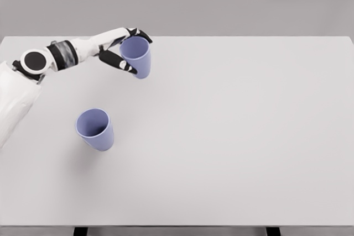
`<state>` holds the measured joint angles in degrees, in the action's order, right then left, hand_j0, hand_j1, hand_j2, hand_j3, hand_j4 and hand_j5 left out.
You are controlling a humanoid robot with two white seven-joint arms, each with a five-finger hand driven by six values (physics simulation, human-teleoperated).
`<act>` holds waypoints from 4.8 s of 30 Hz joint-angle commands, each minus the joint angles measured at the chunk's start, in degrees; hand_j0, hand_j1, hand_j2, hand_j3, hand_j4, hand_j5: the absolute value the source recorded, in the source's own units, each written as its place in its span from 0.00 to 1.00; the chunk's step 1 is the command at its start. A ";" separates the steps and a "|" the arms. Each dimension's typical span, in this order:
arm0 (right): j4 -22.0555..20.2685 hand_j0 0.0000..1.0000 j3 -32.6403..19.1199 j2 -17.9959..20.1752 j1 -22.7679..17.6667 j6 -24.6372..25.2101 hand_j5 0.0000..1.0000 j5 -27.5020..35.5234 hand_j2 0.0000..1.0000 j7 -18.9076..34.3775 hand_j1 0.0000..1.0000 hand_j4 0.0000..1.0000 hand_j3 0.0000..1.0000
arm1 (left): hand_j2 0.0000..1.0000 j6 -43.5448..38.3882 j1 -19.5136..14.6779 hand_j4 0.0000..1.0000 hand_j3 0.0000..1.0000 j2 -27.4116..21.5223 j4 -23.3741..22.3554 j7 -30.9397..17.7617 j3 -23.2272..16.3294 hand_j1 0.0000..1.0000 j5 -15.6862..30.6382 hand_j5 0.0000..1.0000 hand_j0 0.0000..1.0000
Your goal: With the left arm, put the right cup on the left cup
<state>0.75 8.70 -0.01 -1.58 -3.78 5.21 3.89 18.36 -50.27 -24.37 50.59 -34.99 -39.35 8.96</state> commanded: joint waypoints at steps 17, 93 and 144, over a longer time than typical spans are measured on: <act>0.04 1.00 0.00 0.01 0.00 0.00 1.00 0.07 1.00 -0.03 1.00 1.00 1.00 | 0.51 -0.08 5.27 0.51 0.51 -12.36 16.19 -0.01 0.07 0.51 8.61 0.51 0.51; 0.04 1.00 0.00 0.01 0.00 0.00 1.00 -0.02 1.00 -0.03 1.00 1.00 1.00 | 0.50 0.45 17.49 0.50 0.50 -43.31 50.31 -0.01 0.15 0.50 21.71 0.50 0.50; -0.05 1.00 0.00 0.01 0.00 0.00 1.00 0.07 1.00 -0.03 1.00 1.00 1.00 | 0.76 0.53 20.30 0.76 0.76 -41.99 49.52 -0.01 0.24 0.76 21.19 0.76 0.76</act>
<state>0.74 8.70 -0.01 -1.58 -3.78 5.25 3.88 18.94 -29.97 -66.30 100.09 -35.03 -39.17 29.84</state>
